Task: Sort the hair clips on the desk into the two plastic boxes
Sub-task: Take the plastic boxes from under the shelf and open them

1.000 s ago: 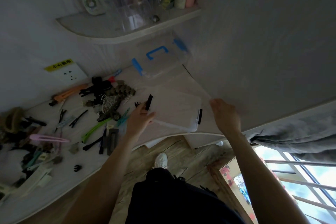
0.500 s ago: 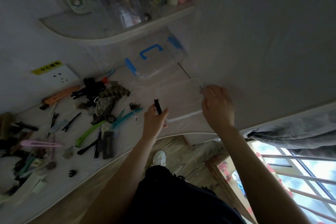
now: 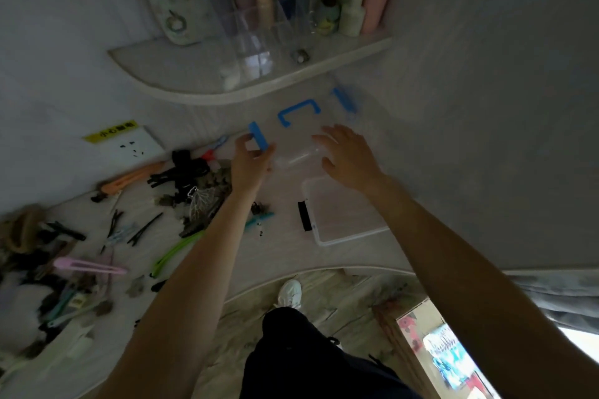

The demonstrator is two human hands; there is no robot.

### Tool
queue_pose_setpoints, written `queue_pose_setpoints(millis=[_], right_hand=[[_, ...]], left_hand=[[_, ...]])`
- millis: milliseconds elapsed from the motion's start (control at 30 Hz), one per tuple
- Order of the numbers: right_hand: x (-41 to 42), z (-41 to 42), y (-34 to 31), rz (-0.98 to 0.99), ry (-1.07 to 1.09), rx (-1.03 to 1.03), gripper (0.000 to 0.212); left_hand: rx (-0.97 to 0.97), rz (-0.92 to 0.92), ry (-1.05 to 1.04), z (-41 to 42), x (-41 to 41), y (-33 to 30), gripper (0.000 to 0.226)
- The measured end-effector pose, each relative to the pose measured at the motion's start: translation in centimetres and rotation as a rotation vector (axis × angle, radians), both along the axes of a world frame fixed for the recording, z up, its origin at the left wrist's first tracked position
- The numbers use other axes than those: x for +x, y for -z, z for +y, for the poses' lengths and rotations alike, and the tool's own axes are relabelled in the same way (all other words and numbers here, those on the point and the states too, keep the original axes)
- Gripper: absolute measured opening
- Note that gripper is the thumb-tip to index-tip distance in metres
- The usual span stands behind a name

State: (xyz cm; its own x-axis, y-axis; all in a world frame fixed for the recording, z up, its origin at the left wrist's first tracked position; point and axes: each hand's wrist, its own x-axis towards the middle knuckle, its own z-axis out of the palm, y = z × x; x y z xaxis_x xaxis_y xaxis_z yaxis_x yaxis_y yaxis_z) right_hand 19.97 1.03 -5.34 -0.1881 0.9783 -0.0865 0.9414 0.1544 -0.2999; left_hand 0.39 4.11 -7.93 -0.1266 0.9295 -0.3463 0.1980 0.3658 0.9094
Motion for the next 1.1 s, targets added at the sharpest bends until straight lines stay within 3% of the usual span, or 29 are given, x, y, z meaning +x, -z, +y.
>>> queue_pose_setpoints(millis=[133,200,367,433,533,667,767,1100], right_hand=[[0.6,-0.3,0.0,0.059,0.264,0.271,0.029],[0.9,0.3,-0.2,0.155,0.395,0.167,0.031],[0.7,1.4,0.1,0.357,0.546,0.028,0.027],[0.2,1.3,0.0,0.219,0.484,0.049,0.032],[-1.5,0.4,-0.8,0.088,0.160,0.224,0.034],[-4.9,-1.9,-1.0,0.018,-0.291,0.082,0.040],[-5.8,-2.3,-0.9,-0.028,-0.269,0.105,0.035],[-1.0,-2.9,-5.0,0.220,-0.034,0.345,0.024]], left_hand=[[0.047,0.083,0.000,-1.6,-2.3,0.5,0.040],[0.054,0.068,0.025,-2.5,-3.3,0.5,0.038],[-0.067,-0.193,-0.078,-3.6,-4.4,0.1,0.027],[-0.116,-0.287,-0.072,-3.8,-4.7,0.0,0.019],[-0.183,-0.394,-0.049,-4.0,-4.4,-0.1,0.018],[-0.205,-0.425,-0.024,-3.9,-4.3,0.2,0.025],[-0.185,-0.413,-0.012,-3.8,-4.8,0.6,0.028],[-0.194,-0.409,-0.061,-2.8,-5.5,0.6,0.013]])
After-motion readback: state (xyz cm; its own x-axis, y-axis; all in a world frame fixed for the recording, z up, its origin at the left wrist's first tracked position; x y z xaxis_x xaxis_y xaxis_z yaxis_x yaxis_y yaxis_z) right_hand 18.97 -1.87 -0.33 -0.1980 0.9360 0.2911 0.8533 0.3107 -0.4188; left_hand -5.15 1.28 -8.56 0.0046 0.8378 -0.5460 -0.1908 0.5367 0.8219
